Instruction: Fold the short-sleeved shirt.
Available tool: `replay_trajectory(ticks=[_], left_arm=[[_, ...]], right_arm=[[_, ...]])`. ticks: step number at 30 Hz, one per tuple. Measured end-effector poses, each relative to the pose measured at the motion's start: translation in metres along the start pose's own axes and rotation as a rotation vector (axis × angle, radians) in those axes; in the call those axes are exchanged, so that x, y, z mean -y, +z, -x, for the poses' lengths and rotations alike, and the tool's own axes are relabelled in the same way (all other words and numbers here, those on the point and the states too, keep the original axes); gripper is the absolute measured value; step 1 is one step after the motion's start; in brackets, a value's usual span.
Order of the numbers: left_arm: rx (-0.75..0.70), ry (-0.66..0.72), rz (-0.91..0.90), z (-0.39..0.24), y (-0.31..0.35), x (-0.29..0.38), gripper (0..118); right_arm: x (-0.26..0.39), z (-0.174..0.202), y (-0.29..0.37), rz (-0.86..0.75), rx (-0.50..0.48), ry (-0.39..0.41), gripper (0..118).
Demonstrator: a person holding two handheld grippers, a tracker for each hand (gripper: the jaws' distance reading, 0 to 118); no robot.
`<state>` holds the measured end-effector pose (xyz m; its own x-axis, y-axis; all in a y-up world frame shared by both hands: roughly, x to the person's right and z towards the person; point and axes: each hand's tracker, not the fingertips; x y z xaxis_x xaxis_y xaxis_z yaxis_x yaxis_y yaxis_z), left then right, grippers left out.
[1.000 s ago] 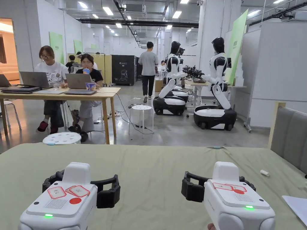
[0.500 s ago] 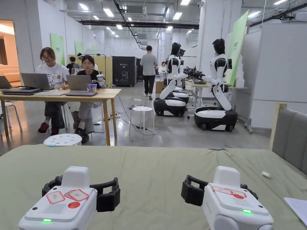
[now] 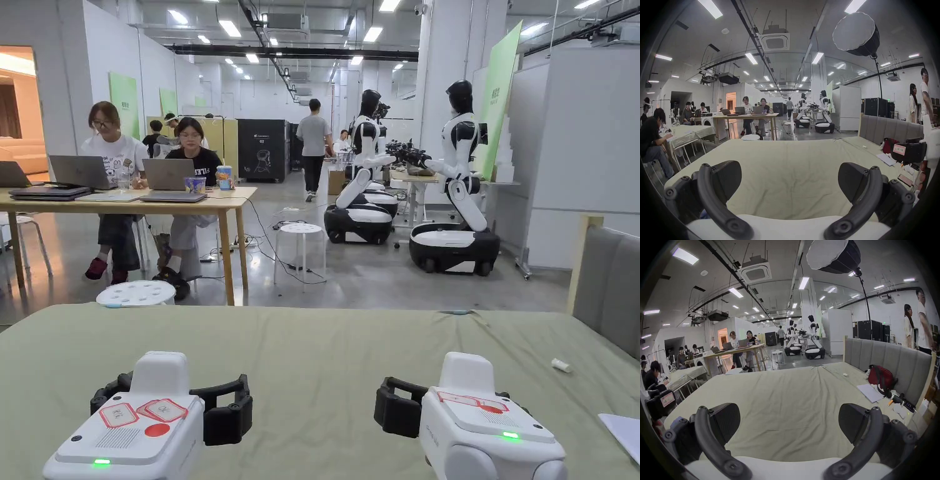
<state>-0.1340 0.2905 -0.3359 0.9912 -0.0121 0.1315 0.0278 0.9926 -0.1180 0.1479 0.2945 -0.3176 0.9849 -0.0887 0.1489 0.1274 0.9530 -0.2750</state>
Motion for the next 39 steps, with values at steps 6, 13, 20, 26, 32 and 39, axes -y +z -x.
replay_trajectory(ticks=[6, 13, 20, 26, 32, 39], left_arm=[[0.002, -0.002, -0.002, -0.001, 0.001, 0.0, 118], [0.009, -0.002, -0.004, 0.001, -0.002, -0.001, 118], [0.015, 0.002, -0.002, -0.006, 0.008, -0.005, 118], [0.013, -0.006, -0.012, 0.003, -0.001, -0.003, 118], [0.019, -0.008, -0.008, -0.004, 0.002, -0.002, 118], [0.021, -0.01, -0.008, -0.008, 0.007, -0.002, 118]], right_arm=[[-0.001, 0.001, 0.004, -0.024, 0.029, 0.011, 118], [-0.002, 0.004, 0.002, -0.003, 0.025, 0.023, 118], [0.0, 0.005, 0.003, -0.031, 0.032, 0.052, 118], [-0.003, 0.01, 0.018, -0.037, 0.024, 0.067, 118], [-0.003, 0.012, 0.013, -0.033, 0.043, 0.079, 118], [0.001, 0.01, 0.008, -0.052, 0.034, 0.091, 118]])
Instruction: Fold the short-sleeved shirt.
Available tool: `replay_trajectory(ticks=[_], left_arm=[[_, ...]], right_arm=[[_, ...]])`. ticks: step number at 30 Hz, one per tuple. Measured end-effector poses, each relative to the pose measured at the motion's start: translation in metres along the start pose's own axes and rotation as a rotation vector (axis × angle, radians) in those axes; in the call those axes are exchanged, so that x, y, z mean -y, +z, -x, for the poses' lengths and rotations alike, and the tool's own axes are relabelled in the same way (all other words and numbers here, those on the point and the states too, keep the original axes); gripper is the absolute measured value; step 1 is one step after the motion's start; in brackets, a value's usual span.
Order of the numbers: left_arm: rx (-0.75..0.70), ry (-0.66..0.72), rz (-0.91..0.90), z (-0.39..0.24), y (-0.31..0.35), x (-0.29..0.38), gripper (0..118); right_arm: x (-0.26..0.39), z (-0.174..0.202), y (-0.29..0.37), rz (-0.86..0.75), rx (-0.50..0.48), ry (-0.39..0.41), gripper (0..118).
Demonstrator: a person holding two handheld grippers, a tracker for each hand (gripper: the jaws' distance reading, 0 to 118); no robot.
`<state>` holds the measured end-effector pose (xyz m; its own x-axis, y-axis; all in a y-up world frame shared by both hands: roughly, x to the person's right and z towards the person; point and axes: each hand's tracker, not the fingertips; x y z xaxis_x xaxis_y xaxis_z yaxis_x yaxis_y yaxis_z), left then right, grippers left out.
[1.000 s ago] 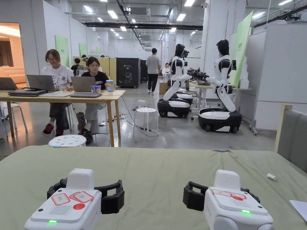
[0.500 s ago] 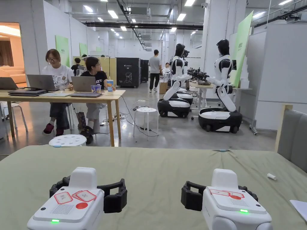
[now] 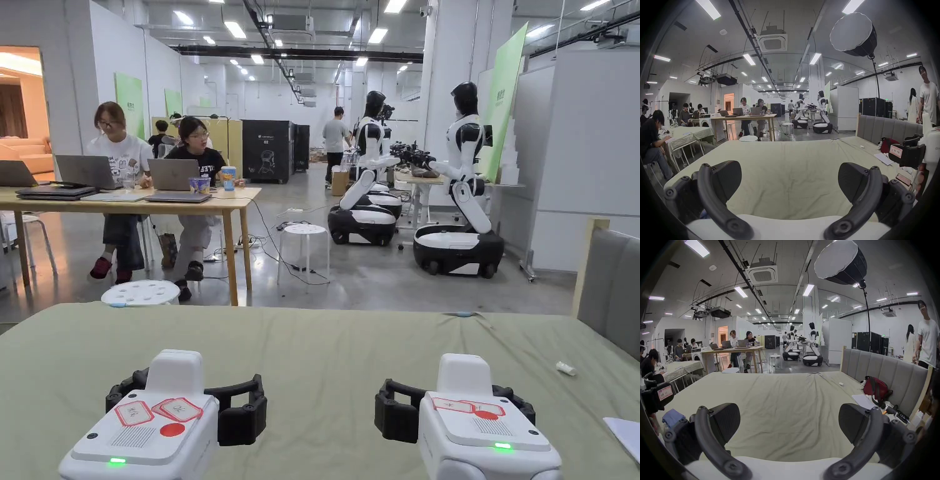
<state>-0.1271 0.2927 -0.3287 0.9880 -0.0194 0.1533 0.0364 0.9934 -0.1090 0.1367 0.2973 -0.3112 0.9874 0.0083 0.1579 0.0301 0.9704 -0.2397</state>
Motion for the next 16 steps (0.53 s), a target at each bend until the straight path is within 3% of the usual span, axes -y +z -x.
replay_trajectory(ticks=[8, 16], left_arm=[[0.0, -0.004, -0.002, -0.0001, -0.0028, -0.0006, 118], [-0.002, -0.01, -0.002, -0.0035, -0.0046, -0.0009, 118]], right_arm=[[-0.006, -0.0065, 0.0047, 0.048, -0.063, -0.046, 118], [0.0034, -0.0031, -0.0011, 0.008, -0.019, 0.005, 118]])
